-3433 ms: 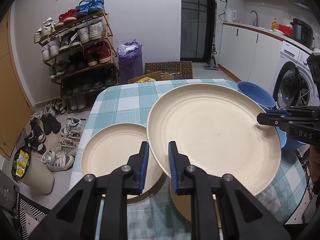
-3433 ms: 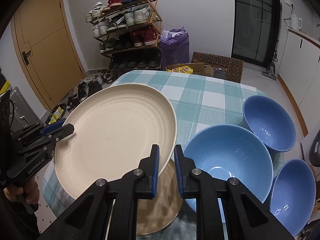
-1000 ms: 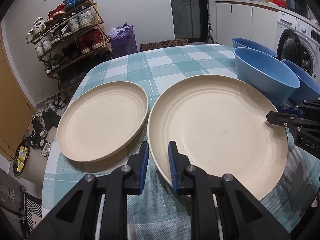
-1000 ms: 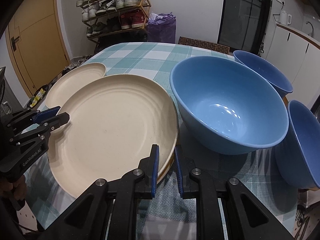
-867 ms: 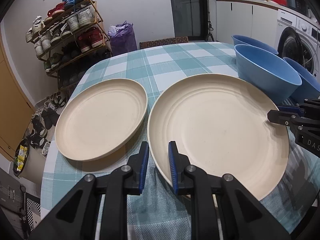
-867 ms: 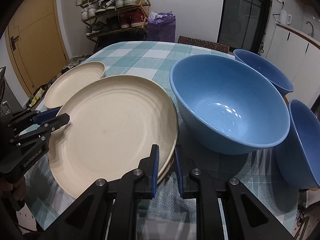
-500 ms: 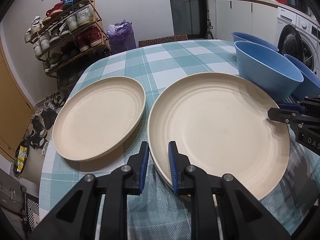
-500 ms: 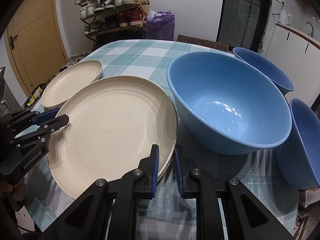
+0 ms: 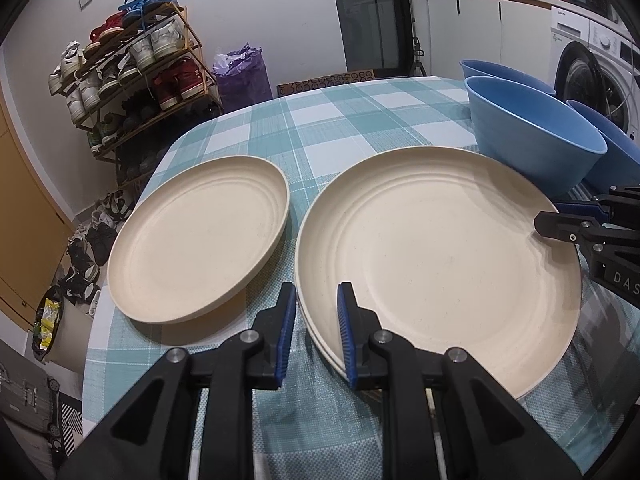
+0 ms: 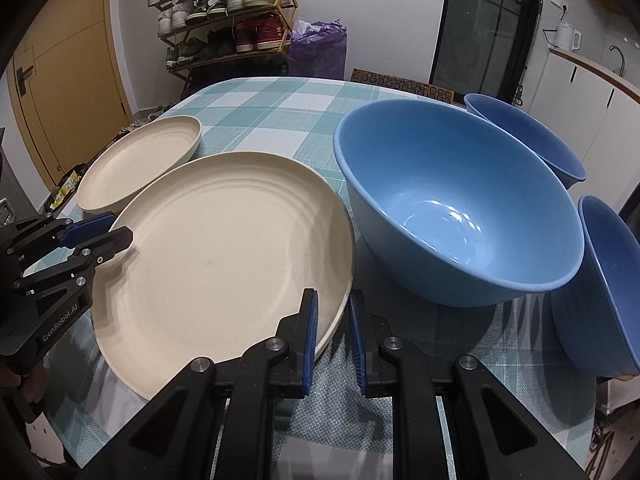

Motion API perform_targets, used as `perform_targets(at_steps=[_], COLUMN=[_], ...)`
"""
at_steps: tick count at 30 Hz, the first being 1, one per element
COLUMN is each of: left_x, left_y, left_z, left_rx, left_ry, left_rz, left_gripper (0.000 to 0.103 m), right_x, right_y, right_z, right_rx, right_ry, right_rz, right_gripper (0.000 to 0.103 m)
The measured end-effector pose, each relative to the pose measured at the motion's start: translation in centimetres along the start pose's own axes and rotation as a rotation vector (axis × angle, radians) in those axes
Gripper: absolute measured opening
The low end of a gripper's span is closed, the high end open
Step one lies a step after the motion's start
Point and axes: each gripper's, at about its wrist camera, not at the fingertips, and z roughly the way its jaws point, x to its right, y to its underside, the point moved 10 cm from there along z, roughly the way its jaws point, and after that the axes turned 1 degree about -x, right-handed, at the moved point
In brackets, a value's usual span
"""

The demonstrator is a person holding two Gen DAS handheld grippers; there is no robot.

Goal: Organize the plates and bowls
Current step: 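Open both grippers to release the stacked cream plate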

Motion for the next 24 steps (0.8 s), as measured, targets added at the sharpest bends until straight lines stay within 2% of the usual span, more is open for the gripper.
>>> perform_targets(at_steps=[7, 15, 18, 24], left_x=[0.0, -0.4, -0.8, -1.6], left_y=[0.0, 0.3, 0.2, -0.4], left_z=[-0.2, -0.3, -0.9, -2.3], left_rx=[-0.003, -0.027, -0.018, 0.007], left_ry=[0.014, 0.076, 0.072, 0.072], left_rz=[-0.01, -0.068, -0.077, -0.105], left_gripper=[0.021, 0.023, 0.033, 0.049], right_x=[-0.1, -0.3, -0.3, -1.0], right_y=[0.2, 0.1, -0.3, -0.8], right_z=[0.1, -0.3, -0.8, -2.1], right_rx=[0.005, 0.008, 0.022, 0.045], right_ry=[0.007, -0.006, -0.014, -0.059], right_rz=[-0.008, -0.003, 0.001, 0.002], right_gripper=[0.016, 0.02, 0.022, 0.044])
